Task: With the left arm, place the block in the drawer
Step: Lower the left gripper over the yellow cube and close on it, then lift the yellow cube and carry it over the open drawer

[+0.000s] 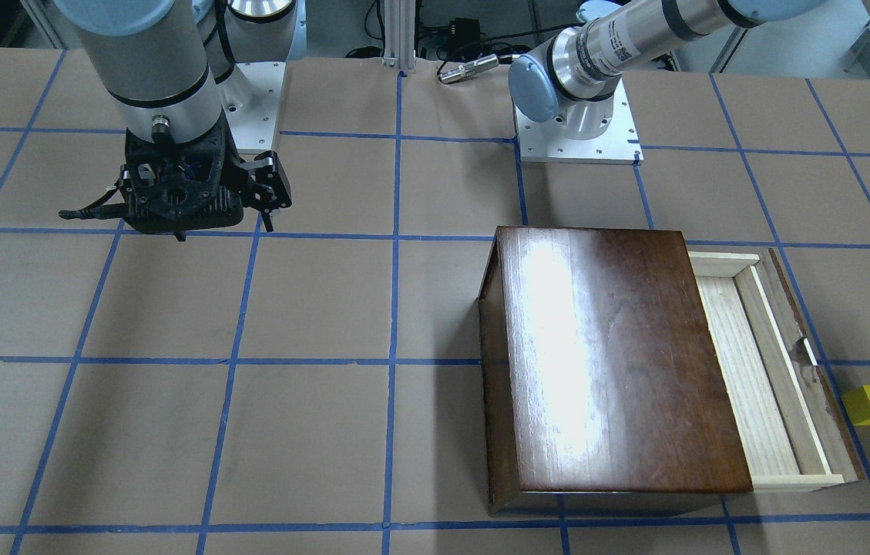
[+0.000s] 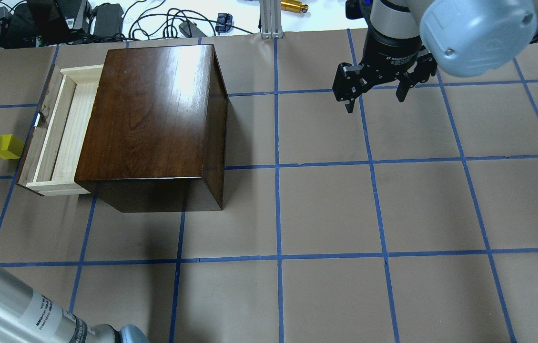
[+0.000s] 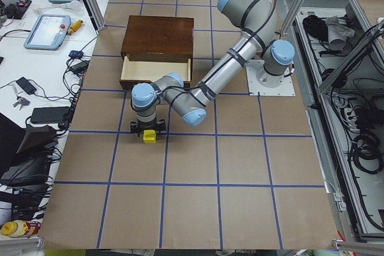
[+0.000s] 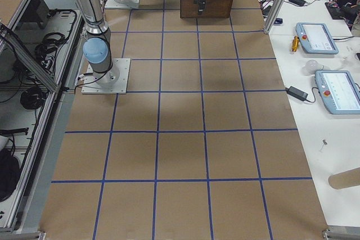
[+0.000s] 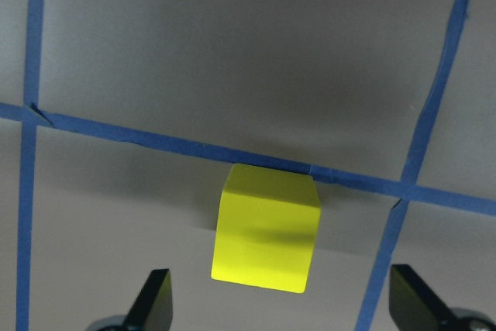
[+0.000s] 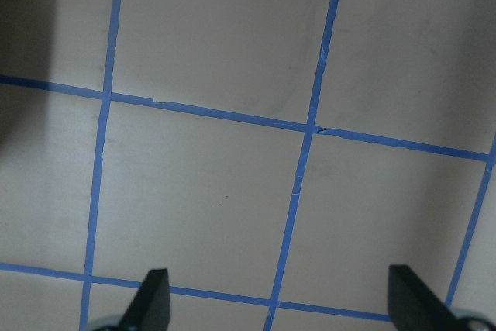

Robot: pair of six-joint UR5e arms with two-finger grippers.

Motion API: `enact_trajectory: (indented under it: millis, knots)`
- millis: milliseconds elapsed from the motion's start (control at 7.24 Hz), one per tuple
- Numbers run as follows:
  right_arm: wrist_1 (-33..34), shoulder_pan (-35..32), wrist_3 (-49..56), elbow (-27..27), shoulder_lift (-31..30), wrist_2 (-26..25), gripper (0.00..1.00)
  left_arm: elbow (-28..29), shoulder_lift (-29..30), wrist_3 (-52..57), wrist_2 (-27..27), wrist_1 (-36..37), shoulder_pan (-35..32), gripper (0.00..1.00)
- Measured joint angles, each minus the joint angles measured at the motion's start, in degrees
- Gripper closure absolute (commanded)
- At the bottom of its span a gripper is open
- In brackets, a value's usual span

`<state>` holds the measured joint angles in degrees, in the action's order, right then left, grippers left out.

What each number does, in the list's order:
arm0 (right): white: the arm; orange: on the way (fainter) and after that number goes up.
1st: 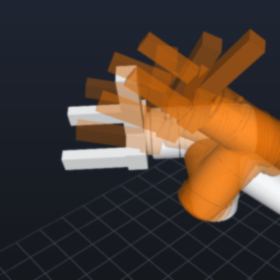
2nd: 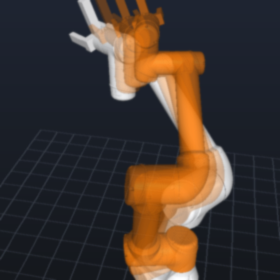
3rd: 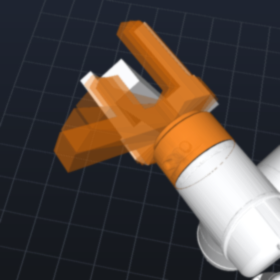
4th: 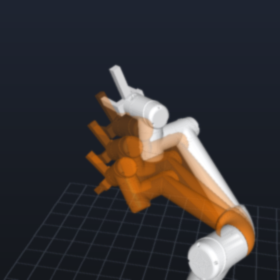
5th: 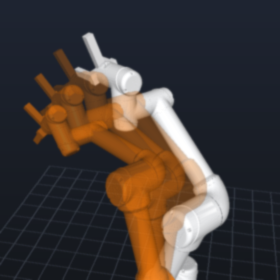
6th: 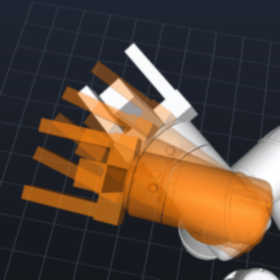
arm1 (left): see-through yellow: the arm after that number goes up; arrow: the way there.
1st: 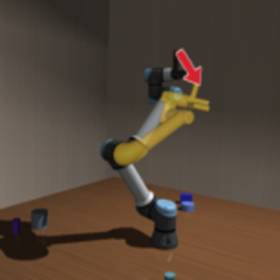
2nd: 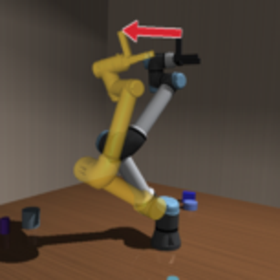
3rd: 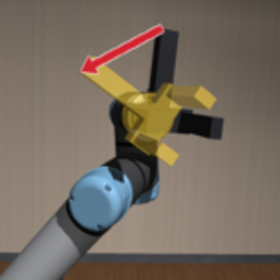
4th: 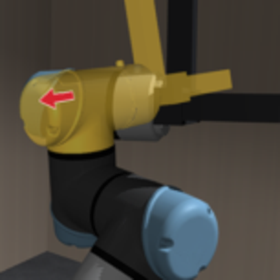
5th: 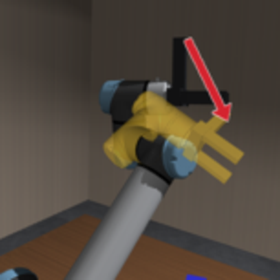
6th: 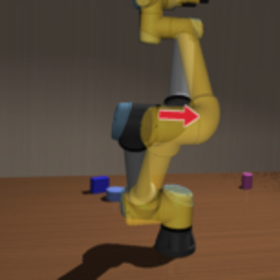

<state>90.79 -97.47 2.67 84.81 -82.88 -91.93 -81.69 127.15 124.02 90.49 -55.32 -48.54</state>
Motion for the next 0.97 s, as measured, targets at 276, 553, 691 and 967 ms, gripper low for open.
enact_trajectory:
  millis: [276, 553, 691, 967]
  knots:
    - [0.0, 0.0, 0.0, 0.0, 0.0, 0.0, 0.0, 0.2, 2.0, 1.7, -1.4, 0.3, 0.3, 0.0]
    - [0.0, 0.0, 0.1, 0.0, 0.0, 0.0, 0.0, 0.2, 3.4, 2.1, -2.7, 0.9, 0.4, 0.4]
    - [0.0, 0.0, 0.0, 0.0, 0.0, 0.0, 0.0, 0.2, 3.7, 2.2, -3.4, 1.1, 0.5, 0.81]
    - [0.0, 0.0, 0.0, 0.0, 0.0, 0.0, 0.0, 0.2, 3.4, 2.2, -3.9, 1.2, 0.6, 0.99]
